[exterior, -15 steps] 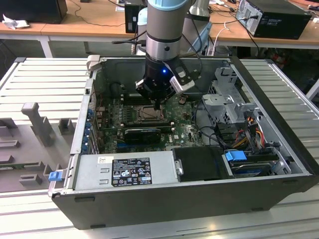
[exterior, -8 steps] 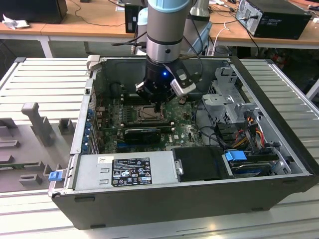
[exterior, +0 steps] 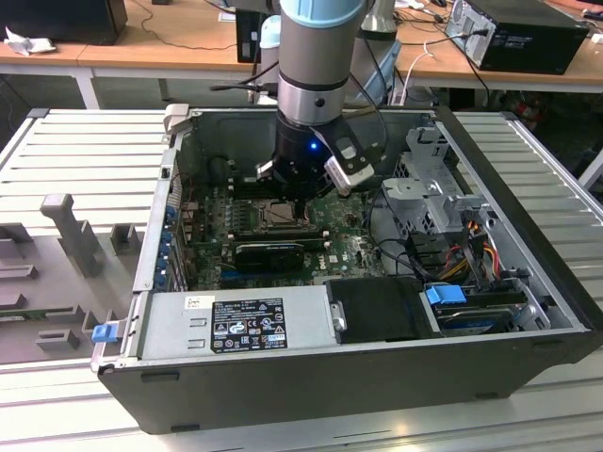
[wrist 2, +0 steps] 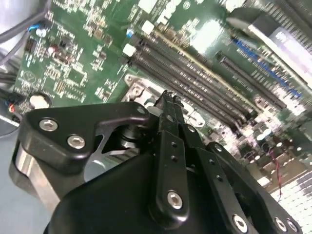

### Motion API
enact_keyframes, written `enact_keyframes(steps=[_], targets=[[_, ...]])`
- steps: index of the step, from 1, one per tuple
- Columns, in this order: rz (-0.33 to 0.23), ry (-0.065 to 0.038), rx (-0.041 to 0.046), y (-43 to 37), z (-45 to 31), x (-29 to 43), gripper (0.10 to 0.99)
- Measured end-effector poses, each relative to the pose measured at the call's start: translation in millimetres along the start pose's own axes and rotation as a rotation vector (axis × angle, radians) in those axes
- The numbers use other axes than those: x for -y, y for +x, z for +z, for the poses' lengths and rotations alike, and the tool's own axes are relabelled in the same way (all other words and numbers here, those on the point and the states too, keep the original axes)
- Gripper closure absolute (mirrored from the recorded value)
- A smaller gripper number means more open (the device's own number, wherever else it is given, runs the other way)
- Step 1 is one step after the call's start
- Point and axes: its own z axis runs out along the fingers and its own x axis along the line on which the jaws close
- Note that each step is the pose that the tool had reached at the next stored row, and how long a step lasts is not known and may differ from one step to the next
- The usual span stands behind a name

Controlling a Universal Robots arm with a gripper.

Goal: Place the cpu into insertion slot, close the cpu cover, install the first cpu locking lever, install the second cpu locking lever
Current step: 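Install the second cpu locking lever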

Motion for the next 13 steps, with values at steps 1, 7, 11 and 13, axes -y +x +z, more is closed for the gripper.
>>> enact_keyframes(steps=[1,7,11,13], targets=[[0.0,-0.054,0.0027,0.2,0.4,1.9,0.98],[-0.011,-0.06,-0.0003,23.4,10.8,9.9,0.98],[-0.011,-0.059,-0.0004,31.9,19.7,10.0,0.98],[-0.012,-0.059,-0.0005,32.4,23.3,10.2,0.98]])
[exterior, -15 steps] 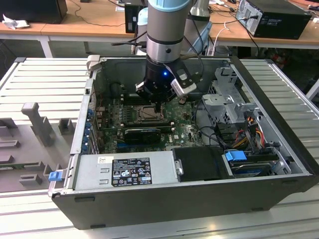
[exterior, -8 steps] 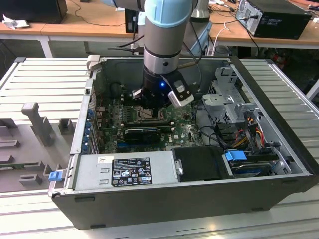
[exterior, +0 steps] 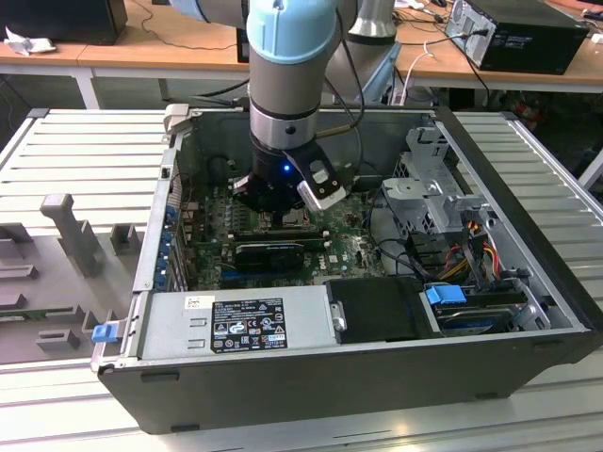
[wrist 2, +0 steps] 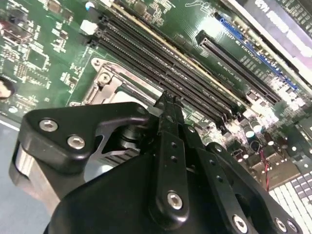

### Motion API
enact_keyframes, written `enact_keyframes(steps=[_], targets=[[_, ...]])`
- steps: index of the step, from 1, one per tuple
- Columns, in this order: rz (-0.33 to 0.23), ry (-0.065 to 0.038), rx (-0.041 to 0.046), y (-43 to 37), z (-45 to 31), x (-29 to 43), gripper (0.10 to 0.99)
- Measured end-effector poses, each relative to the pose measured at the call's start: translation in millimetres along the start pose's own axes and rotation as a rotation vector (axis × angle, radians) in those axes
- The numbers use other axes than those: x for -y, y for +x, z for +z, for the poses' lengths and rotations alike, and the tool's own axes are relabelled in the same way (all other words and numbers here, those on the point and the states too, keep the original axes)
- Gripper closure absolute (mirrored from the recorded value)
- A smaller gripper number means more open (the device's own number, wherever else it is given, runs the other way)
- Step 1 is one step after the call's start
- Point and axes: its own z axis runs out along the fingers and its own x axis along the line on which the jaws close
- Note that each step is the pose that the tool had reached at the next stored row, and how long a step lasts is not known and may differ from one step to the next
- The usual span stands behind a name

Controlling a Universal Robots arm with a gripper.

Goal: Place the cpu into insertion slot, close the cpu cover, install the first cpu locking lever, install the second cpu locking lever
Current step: 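Install the second cpu locking lever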

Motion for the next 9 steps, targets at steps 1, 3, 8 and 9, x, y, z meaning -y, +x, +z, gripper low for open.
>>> enact_keyframes(steps=[1,3,8,9], targets=[[-0.004,-0.003,-0.0003,4.2,4.1,0.2,0.98],[-0.007,-0.017,0.0006,11.5,6.2,0.7,0.98],[-0.008,-0.09,0.0071,19.8,7.1,13.0,0.98],[-0.008,-0.113,0.0091,20.9,7.0,15.6,0.98]])
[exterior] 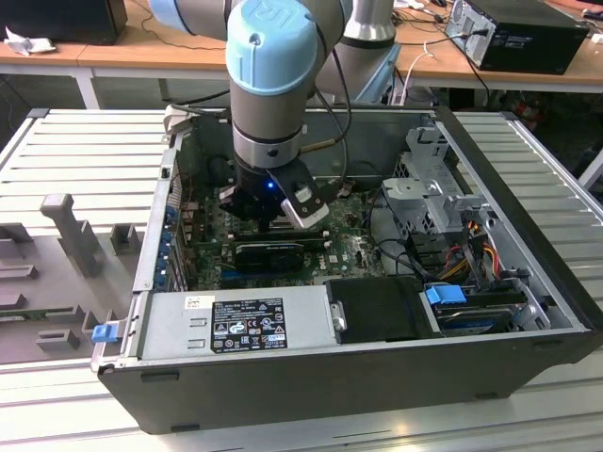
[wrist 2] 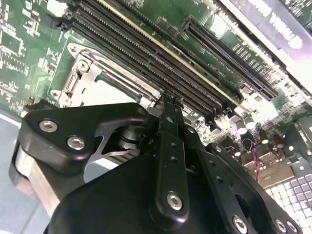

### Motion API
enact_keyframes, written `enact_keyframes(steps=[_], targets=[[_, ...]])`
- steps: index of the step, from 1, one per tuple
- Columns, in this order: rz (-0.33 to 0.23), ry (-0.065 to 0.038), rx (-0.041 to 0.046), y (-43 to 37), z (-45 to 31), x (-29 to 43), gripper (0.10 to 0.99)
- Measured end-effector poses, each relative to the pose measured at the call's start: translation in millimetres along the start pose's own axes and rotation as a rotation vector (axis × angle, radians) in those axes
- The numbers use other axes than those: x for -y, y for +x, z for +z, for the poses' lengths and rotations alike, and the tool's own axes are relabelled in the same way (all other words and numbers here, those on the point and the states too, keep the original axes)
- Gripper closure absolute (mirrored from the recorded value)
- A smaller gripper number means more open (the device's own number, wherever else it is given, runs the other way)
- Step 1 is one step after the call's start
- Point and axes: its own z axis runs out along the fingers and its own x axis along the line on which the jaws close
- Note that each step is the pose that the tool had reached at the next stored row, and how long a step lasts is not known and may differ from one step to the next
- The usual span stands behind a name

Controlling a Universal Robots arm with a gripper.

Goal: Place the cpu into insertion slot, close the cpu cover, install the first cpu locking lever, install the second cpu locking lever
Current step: 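Install the second cpu locking lever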

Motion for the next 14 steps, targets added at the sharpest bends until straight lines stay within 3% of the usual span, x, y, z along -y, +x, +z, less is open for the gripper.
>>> enact_keyframes(steps=[1,4,7,14], targets=[[0.0,-0.02,0.0018,1.1,-0.4,2.4,0.98],[-0.001,-0.06,0.0055,4.0,-1.1,11.2,0.98],[-0.001,-0.091,0.0083,5.3,-0.7,17.0,0.98],[-0.001,-0.103,0.0093,8.8,8.6,19.1,0.98]])
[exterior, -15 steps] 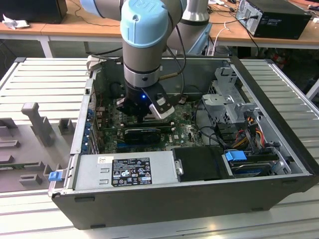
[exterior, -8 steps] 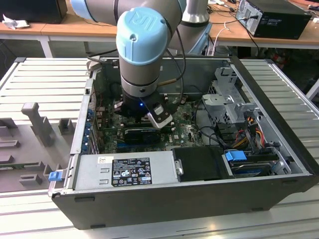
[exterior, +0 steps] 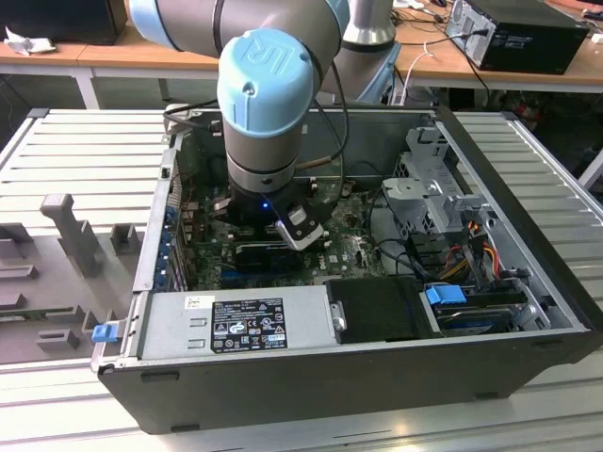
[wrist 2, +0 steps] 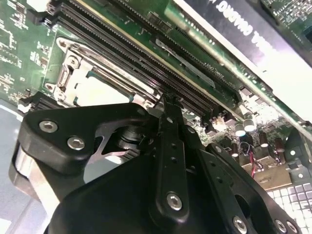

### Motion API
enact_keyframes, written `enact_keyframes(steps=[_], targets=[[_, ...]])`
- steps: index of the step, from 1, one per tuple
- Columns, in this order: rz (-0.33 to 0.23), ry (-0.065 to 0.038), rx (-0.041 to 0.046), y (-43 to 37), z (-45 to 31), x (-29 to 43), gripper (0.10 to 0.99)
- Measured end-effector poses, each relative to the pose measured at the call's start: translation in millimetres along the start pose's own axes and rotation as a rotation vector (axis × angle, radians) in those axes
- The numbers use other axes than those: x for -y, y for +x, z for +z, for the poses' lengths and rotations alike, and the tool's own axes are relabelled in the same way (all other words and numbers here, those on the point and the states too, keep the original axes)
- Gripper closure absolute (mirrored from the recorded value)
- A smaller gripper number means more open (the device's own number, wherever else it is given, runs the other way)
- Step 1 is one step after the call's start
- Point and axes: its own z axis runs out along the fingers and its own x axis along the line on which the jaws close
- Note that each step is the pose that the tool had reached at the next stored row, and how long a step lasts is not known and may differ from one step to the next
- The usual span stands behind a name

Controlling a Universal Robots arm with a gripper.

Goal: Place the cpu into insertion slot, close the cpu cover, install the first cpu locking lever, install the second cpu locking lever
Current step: 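Install the second cpu locking lever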

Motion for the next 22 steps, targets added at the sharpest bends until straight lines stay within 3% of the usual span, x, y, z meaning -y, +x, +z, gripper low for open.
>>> enact_keyframes(steps=[4,10,13,16,22], targets=[[0.0,-0.018,0.0018,-0.1,5.4,-1.5,0.98],[0.0,-0.024,0.0024,0.0,8.8,-3.1,0.98],[0.0,-0.024,0.0024,-0.1,5.2,-4.4,0.98],[0.0,-0.024,0.0024,-0.3,-6.1,-8.5,0.98],[0.0,-0.024,0.0022,-0.9,-21.7,-15.4,0.98]])
